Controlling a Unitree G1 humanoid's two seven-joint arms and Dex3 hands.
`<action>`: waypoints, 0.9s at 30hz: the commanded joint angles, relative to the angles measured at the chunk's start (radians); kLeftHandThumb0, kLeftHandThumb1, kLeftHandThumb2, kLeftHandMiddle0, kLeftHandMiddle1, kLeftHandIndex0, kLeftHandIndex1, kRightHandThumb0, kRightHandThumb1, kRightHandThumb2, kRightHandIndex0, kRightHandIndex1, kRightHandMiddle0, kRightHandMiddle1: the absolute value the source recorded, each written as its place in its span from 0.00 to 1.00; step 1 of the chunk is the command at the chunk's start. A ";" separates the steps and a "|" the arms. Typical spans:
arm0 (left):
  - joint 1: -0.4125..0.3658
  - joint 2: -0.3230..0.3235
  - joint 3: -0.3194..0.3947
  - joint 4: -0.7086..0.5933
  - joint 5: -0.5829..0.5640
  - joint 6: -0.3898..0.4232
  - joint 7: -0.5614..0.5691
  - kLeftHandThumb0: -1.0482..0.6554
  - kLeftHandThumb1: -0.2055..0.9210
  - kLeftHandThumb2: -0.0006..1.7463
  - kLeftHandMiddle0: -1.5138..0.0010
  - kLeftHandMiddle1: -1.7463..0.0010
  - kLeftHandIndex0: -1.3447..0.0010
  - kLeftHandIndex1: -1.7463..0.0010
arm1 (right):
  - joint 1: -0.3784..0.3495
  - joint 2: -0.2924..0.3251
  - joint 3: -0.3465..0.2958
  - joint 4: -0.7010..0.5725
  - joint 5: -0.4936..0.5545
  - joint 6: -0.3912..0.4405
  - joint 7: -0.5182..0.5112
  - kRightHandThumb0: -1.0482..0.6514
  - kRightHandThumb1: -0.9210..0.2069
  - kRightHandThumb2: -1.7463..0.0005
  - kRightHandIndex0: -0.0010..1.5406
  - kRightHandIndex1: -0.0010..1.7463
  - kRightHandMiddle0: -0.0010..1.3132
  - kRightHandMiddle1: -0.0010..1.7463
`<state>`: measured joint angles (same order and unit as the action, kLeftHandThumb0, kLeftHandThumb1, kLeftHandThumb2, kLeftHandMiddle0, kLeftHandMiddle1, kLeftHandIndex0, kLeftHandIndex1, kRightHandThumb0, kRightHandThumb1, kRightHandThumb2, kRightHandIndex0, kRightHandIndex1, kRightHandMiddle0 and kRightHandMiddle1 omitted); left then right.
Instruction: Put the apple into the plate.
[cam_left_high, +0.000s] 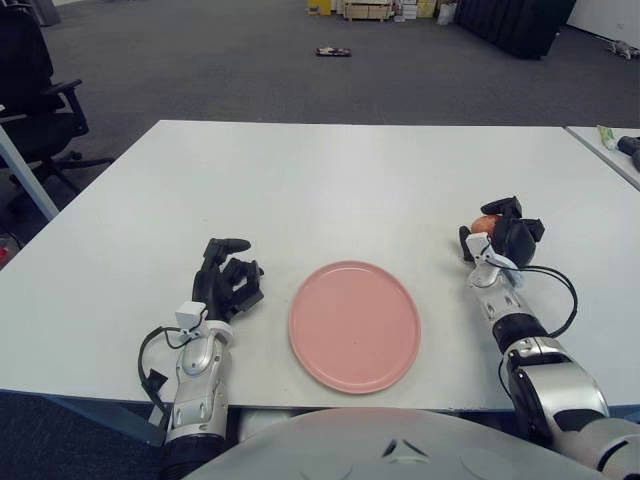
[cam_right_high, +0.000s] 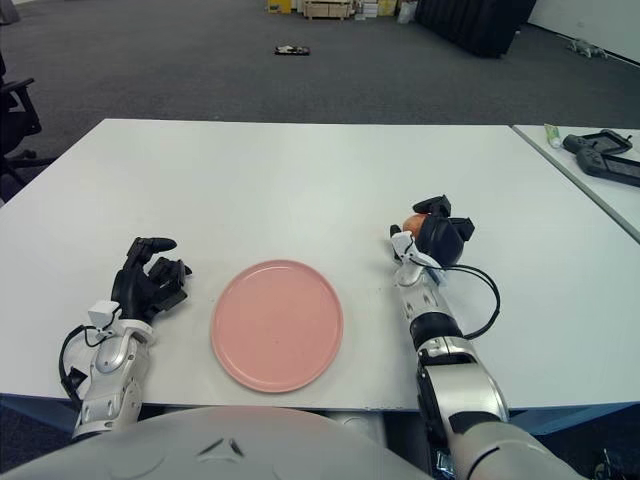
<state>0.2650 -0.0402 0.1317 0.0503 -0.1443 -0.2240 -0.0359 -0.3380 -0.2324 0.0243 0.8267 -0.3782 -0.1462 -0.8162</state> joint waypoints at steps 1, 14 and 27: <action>-0.007 -0.001 0.004 0.009 0.002 0.024 0.013 0.61 0.50 0.74 0.63 0.00 0.73 0.00 | 0.040 0.020 -0.018 -0.047 0.025 -0.012 0.010 0.62 0.81 0.05 0.56 0.96 0.47 1.00; -0.016 -0.001 0.006 0.019 -0.001 0.020 0.016 0.61 0.53 0.71 0.64 0.00 0.75 0.00 | 0.127 0.049 -0.068 -0.254 0.050 -0.083 0.012 0.62 0.81 0.06 0.56 0.96 0.47 1.00; -0.017 -0.001 0.008 0.018 0.002 0.026 0.019 0.61 0.49 0.75 0.62 0.00 0.73 0.00 | 0.177 0.094 -0.102 -0.401 0.050 -0.130 0.016 0.62 0.78 0.07 0.54 0.97 0.45 1.00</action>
<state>0.2539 -0.0408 0.1368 0.0558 -0.1443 -0.2174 -0.0254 -0.1656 -0.1424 -0.0626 0.4495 -0.3326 -0.2586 -0.8046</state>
